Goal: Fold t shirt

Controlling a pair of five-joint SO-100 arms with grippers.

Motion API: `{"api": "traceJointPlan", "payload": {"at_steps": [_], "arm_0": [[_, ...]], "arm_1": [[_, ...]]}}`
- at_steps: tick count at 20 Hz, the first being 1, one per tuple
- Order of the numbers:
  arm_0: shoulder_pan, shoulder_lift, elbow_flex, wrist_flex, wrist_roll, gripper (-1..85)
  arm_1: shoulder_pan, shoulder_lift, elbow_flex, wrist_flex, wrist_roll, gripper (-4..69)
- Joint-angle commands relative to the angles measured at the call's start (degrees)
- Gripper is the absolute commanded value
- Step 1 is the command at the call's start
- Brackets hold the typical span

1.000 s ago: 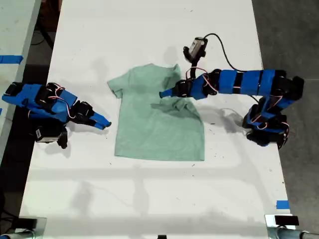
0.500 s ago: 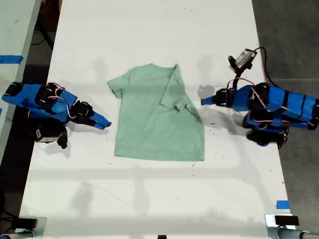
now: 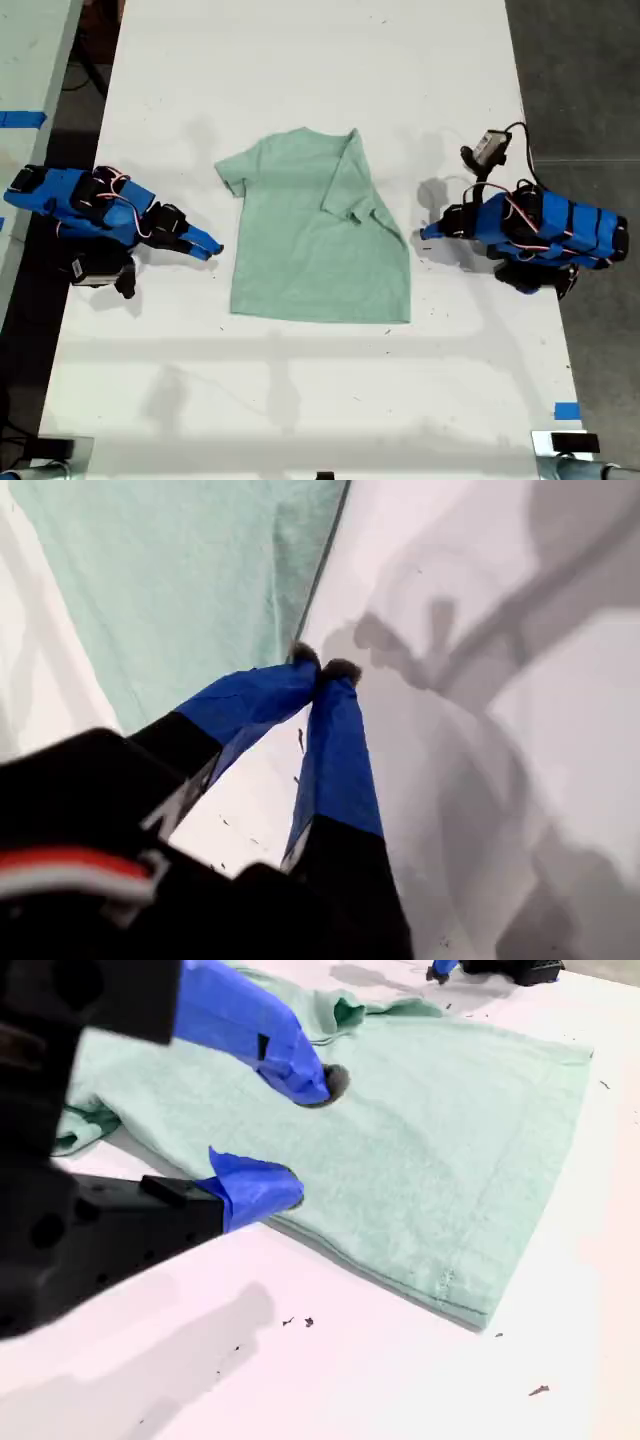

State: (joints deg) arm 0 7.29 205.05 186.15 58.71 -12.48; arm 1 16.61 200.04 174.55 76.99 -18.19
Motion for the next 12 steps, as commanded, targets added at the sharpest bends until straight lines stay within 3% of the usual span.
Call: {"api": "traceJointPlan", "payload": {"at_steps": [1, 12], "arm_0": [[0.0, 0.0, 2.4, -0.4, -0.4, 14.6], [-0.9, 0.0, 2.4, -0.3, 0.5, 15.1]], "arm_1": [[-1.4, 0.7, 3.1, 0.3, 1.9, 1.3], [-2.4, 0.7, 3.1, 0.3, 3.3, 0.9]]}}
